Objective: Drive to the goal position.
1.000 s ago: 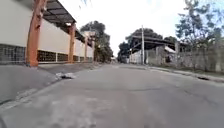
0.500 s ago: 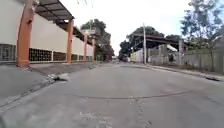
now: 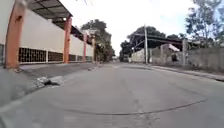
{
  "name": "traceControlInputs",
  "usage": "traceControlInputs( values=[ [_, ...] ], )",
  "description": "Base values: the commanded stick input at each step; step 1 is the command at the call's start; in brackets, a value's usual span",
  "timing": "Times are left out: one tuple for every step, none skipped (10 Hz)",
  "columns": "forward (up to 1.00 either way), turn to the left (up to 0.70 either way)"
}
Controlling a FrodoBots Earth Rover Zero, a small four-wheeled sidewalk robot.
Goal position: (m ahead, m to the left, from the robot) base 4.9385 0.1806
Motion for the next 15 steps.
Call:
traceControlInputs(
  values=[
    [1.0, 0.0],
    [1.0, 0.0],
    [1.0, 0.0],
    [1.0, 0.0],
    [1.0, 0.0],
    [1.0, 0.0],
    [1.0, 0.0],
    [1.0, 0.0],
    [1.0, 0.0],
    [1.0, 0.0],
    [1.0, 0.0],
    [1.0, 0.0],
    [1.0, 0.0],
    [1.0, 0.0],
    [1.0, 0.0]
  ],
)
